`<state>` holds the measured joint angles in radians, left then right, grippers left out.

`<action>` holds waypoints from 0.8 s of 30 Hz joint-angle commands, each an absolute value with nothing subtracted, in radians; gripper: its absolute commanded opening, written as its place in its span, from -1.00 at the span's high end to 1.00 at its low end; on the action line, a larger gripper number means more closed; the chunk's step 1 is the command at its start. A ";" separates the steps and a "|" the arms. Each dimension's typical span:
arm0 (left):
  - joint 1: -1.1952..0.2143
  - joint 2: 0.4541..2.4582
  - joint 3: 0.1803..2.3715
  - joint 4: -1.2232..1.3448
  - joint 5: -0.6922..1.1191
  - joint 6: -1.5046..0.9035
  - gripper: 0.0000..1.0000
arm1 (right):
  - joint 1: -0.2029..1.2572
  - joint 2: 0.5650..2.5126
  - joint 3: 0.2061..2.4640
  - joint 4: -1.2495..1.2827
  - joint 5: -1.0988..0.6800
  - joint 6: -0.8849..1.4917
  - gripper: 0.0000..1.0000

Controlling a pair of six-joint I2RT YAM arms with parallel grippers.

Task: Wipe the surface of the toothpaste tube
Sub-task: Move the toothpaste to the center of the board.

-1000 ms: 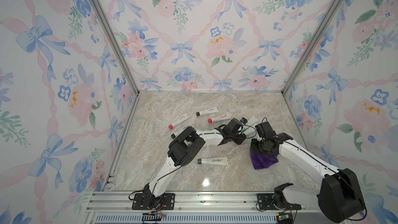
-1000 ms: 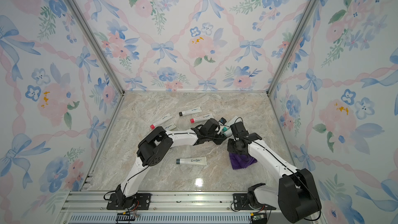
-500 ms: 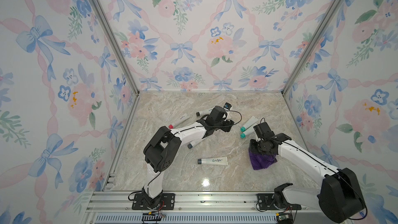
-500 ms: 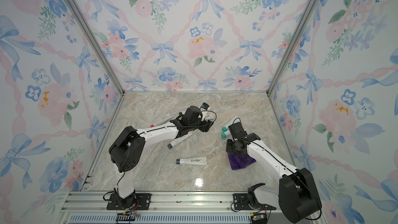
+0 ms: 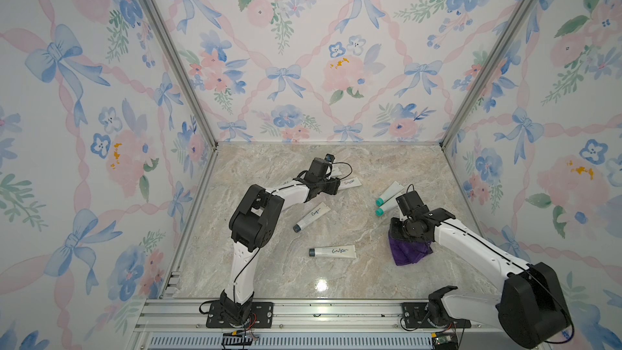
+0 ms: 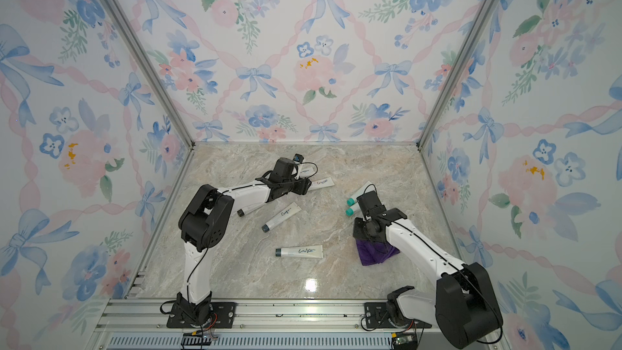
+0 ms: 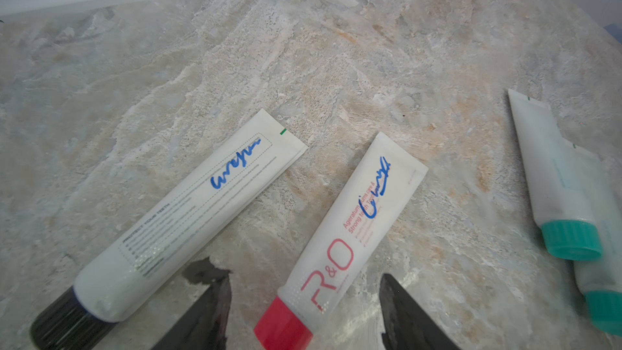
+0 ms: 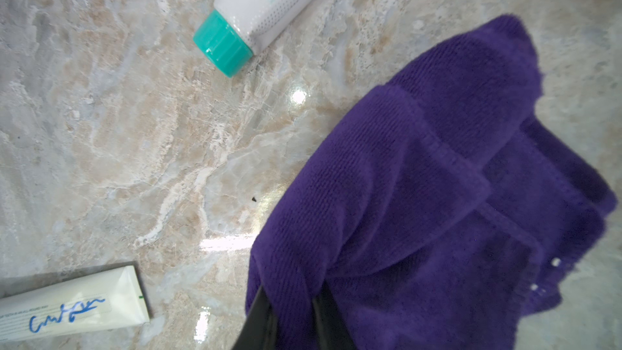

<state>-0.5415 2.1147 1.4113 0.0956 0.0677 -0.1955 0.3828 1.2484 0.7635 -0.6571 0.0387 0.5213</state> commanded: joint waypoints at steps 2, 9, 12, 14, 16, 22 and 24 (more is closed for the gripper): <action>-0.525 2.158 1.454 0.073 0.119 -0.203 -0.42 | 0.396 1.250 0.750 -0.649 0.054 0.529 0.64; -0.535 2.199 1.461 0.068 0.153 -0.205 -0.42 | 0.396 1.262 0.737 -0.631 0.047 0.530 0.64; -0.549 2.201 1.445 0.068 0.150 -0.201 -0.41 | 0.395 1.258 0.736 -0.629 0.046 0.528 0.64; -0.557 2.196 1.432 0.068 0.138 -0.198 -0.40 | 0.396 1.258 0.733 -0.627 0.046 0.529 0.64; -0.563 2.189 1.415 0.067 0.123 -0.194 -0.38 | 0.397 1.258 0.731 -0.623 0.045 0.530 0.64; -0.578 2.163 1.378 0.063 0.063 -0.177 -0.27 | 0.398 1.262 0.724 -0.608 0.034 0.532 0.64; -0.581 2.167 1.376 0.059 0.053 -0.172 -0.16 | 0.402 1.263 0.724 -0.610 0.035 0.533 0.64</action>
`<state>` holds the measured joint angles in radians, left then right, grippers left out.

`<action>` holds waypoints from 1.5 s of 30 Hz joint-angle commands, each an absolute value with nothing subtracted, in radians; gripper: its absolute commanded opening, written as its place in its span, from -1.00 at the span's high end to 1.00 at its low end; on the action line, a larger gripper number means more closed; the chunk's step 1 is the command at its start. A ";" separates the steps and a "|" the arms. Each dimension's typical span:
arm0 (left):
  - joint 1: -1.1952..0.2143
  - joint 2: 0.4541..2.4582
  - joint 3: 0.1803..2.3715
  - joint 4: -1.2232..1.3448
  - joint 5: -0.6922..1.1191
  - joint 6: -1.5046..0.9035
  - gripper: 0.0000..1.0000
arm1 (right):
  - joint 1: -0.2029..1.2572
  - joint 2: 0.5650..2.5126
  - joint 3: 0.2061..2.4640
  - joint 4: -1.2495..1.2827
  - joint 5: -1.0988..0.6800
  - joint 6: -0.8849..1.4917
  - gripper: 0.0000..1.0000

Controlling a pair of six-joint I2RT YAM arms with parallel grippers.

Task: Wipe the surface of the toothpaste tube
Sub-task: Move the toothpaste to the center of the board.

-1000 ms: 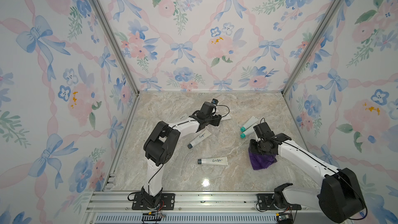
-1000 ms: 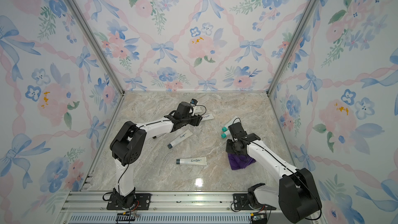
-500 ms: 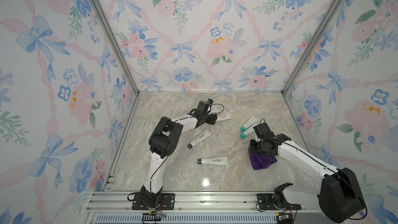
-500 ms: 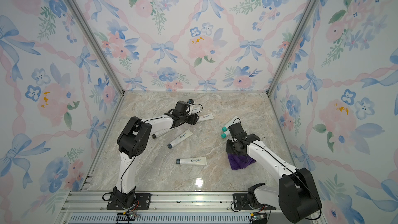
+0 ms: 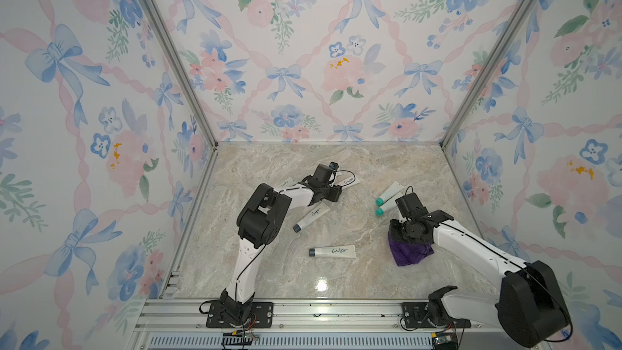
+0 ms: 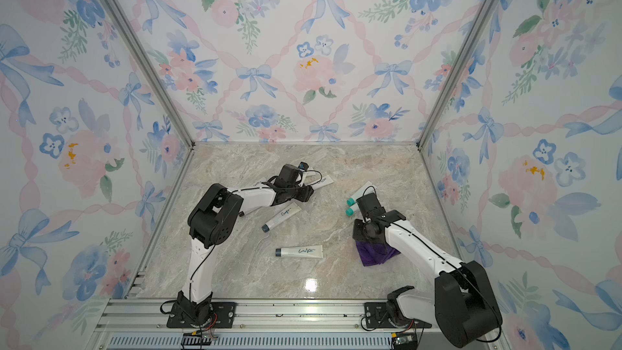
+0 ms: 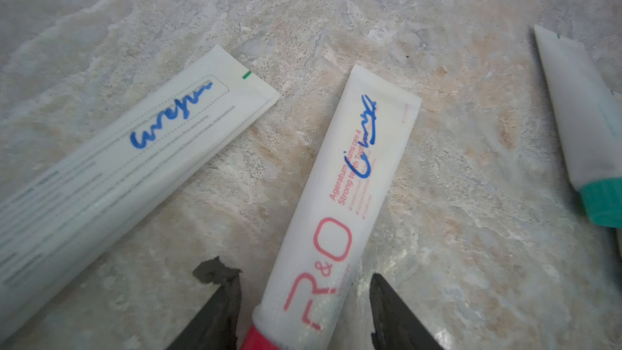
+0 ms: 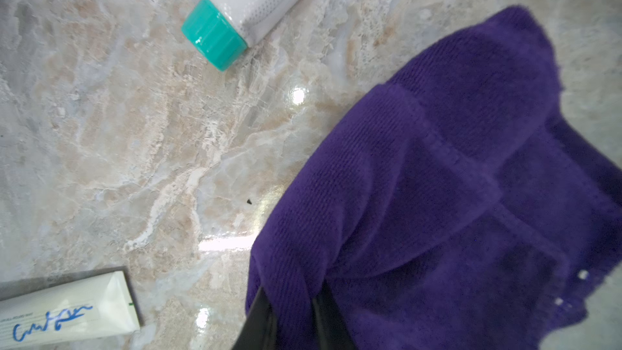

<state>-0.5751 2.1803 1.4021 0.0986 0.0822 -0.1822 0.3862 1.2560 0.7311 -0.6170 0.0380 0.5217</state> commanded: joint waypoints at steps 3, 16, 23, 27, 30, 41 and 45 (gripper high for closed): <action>-0.581 2.177 1.372 0.055 0.044 -0.168 0.08 | 0.404 1.260 0.727 -0.611 0.035 0.534 0.64; -0.614 2.075 1.277 0.056 0.069 -0.162 0.70 | 0.411 1.264 0.733 -0.612 0.035 0.538 0.64; -0.713 1.933 1.167 0.058 0.006 -0.147 0.70 | 0.411 1.289 0.754 -0.612 0.035 0.534 0.64; -0.760 1.855 1.096 0.060 -0.008 -0.151 0.70 | 0.410 1.297 0.767 -0.618 0.035 0.527 0.64; -0.793 1.797 1.038 0.059 -0.018 -0.154 0.69 | 0.405 1.299 0.777 -0.621 0.035 0.521 0.64; -0.949 1.689 0.901 0.065 -0.003 -0.176 0.67 | 0.348 1.245 0.798 -0.667 0.060 0.518 0.65; -0.991 1.745 0.925 0.080 0.023 -0.164 0.67 | 0.327 1.214 0.801 -0.700 0.084 0.516 0.65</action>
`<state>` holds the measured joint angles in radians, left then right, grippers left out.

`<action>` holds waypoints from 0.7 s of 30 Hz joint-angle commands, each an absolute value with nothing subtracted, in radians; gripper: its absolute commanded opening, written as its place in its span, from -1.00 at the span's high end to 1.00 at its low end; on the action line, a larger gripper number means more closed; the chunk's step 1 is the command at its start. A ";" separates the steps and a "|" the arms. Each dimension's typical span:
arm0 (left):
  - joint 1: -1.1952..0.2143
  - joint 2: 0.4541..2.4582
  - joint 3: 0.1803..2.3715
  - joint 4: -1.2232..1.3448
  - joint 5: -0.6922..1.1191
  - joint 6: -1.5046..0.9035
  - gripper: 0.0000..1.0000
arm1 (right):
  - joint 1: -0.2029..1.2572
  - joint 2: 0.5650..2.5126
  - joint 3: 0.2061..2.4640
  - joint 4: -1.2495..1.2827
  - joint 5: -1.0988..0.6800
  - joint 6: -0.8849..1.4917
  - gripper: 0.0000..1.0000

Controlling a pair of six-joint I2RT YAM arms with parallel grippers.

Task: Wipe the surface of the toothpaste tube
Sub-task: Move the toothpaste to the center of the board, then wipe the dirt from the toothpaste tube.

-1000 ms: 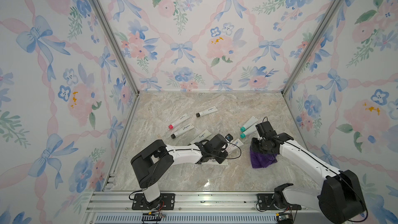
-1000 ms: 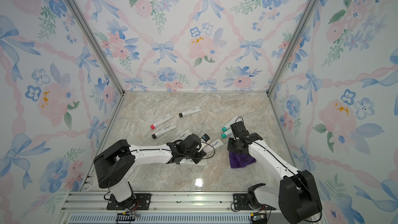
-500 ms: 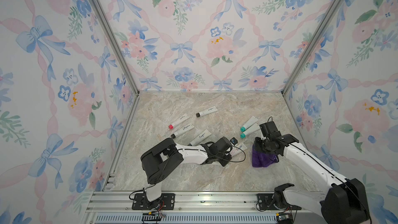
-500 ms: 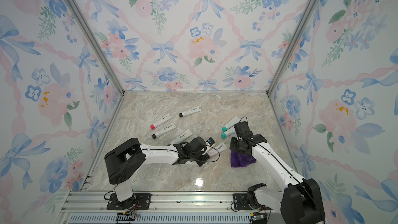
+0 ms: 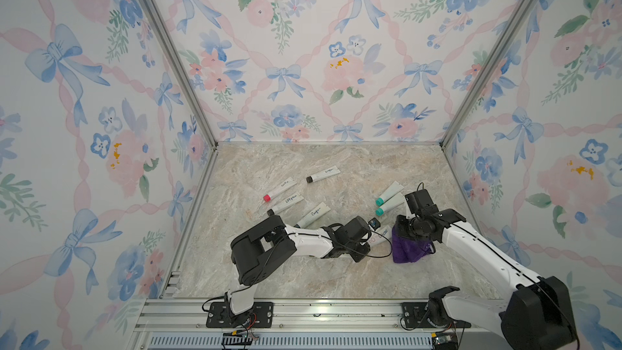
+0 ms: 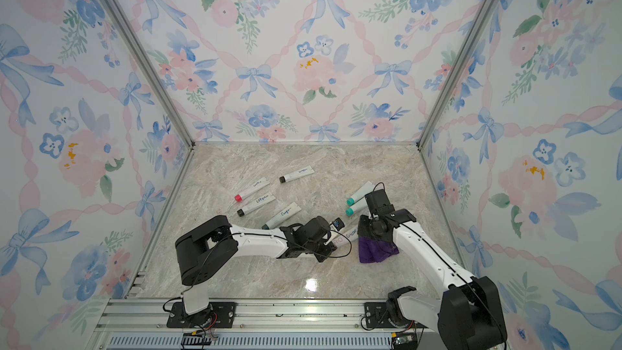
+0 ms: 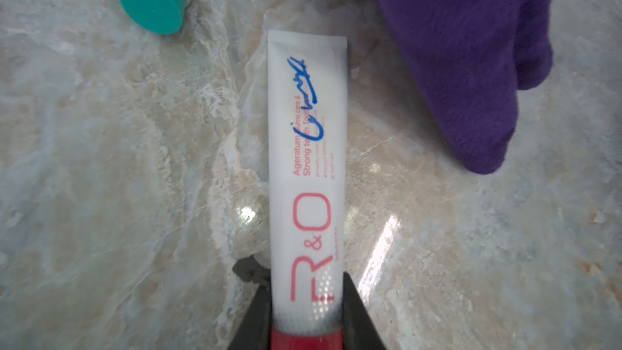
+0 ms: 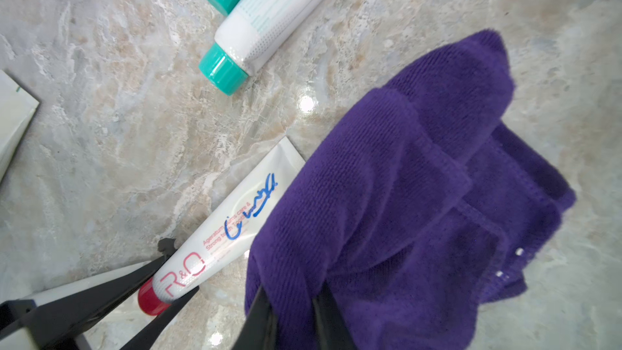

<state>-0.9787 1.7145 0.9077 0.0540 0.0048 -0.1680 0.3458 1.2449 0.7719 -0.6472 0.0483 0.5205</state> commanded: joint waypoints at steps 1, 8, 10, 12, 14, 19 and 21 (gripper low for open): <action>-0.999 1.761 0.934 0.083 0.029 -0.161 0.67 | 0.322 1.202 0.796 -0.701 0.085 0.516 0.65; -1.055 1.866 1.003 0.099 0.055 -0.139 0.66 | 0.297 1.154 0.784 -0.718 0.057 0.505 0.64; -1.067 1.892 1.020 0.102 0.052 -0.134 0.65 | 0.297 1.157 0.783 -0.712 0.025 0.500 0.64; -1.078 1.916 1.037 0.103 0.054 -0.130 0.63 | 0.299 1.174 0.786 -0.710 -0.017 0.495 0.64; -1.085 1.929 1.045 0.101 0.051 -0.122 0.60 | 0.311 1.196 0.785 -0.701 -0.047 0.487 0.64; -1.086 1.923 1.037 0.103 0.047 -0.116 0.44 | 0.321 1.259 0.767 -0.632 -0.169 0.489 0.64; -1.086 1.925 1.035 0.104 0.050 -0.112 0.42 | 0.324 1.287 0.775 -0.621 -0.180 0.489 0.64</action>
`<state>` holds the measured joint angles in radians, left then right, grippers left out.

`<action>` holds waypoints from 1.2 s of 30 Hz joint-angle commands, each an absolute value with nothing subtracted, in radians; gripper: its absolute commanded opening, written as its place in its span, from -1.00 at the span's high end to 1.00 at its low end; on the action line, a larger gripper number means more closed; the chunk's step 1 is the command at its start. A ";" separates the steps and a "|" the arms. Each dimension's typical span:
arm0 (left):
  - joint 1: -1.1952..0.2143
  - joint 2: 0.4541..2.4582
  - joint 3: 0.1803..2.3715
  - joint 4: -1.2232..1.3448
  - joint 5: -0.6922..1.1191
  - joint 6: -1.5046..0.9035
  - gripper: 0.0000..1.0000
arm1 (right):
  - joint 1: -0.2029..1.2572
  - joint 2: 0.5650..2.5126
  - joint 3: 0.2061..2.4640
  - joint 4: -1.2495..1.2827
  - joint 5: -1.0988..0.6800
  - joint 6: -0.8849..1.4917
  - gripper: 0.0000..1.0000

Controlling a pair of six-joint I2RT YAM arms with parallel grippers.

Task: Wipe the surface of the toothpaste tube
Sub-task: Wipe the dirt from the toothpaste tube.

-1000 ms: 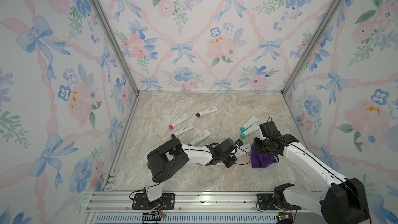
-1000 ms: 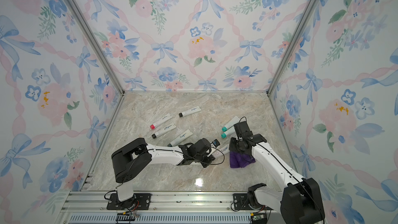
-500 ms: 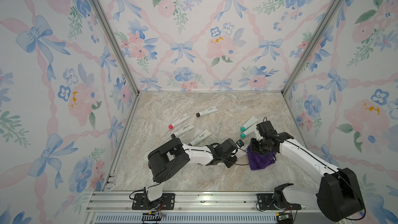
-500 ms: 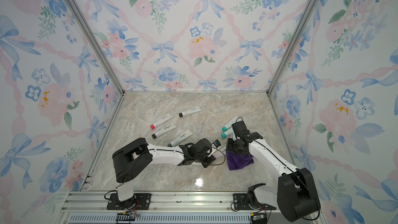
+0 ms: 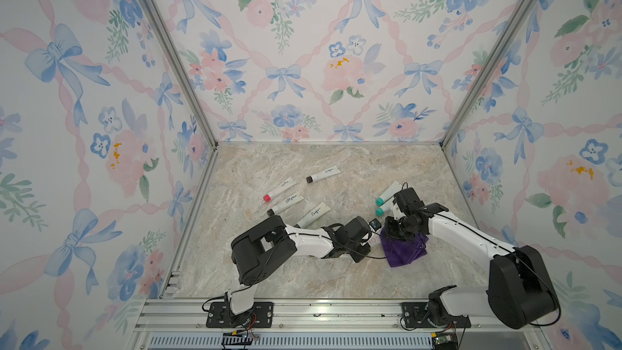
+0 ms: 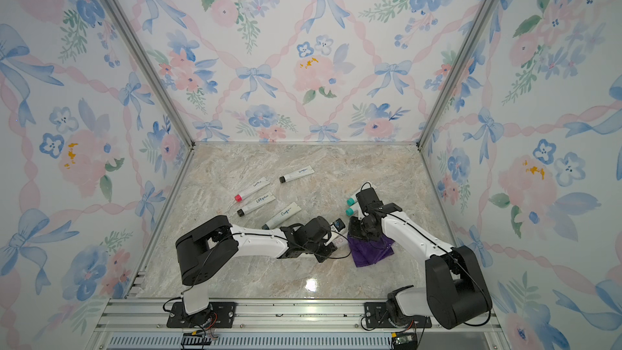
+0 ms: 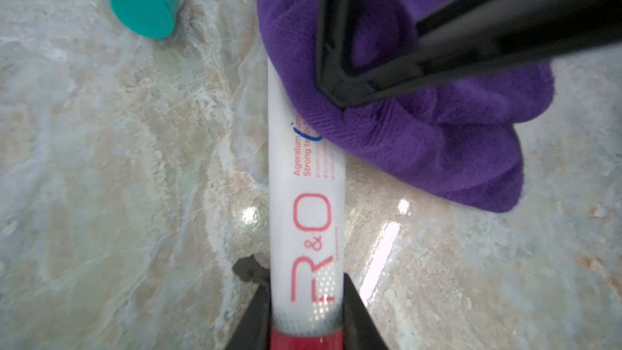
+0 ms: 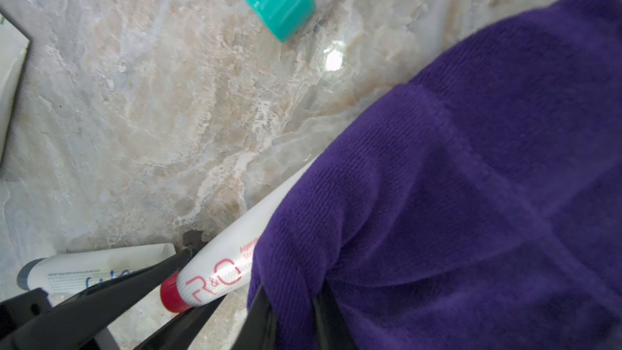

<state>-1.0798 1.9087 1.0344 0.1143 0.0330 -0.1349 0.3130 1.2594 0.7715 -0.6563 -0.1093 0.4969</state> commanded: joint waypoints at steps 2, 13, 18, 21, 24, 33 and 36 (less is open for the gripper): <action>-1.086 1.921 1.029 0.102 0.051 -0.109 0.41 | 0.335 1.313 0.788 -0.613 -0.185 0.485 0.63; -1.085 1.931 1.024 0.103 0.065 -0.088 0.56 | 0.388 1.494 0.844 -0.596 -0.182 0.470 0.64; -1.079 1.918 1.010 0.102 0.063 -0.090 0.58 | 0.371 1.554 0.867 -0.641 -0.055 0.453 0.64; -1.078 1.915 1.005 0.104 0.066 -0.090 0.59 | 0.349 1.565 0.882 -0.659 0.018 0.451 0.63; -1.076 1.917 1.003 0.106 0.071 -0.090 0.58 | 0.310 1.572 0.888 -0.648 0.035 0.448 0.63; -1.057 1.921 0.998 0.110 0.090 -0.092 0.53 | 0.324 1.595 0.911 -0.634 -0.013 0.440 0.63; -1.037 1.908 0.980 0.120 0.108 -0.106 0.40 | 0.335 1.606 0.908 -0.634 -0.018 0.435 0.63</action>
<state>-1.0534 1.9083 1.0111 0.1417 0.0624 -0.1131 0.3241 1.5692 0.9100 -0.6422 -0.0441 0.4522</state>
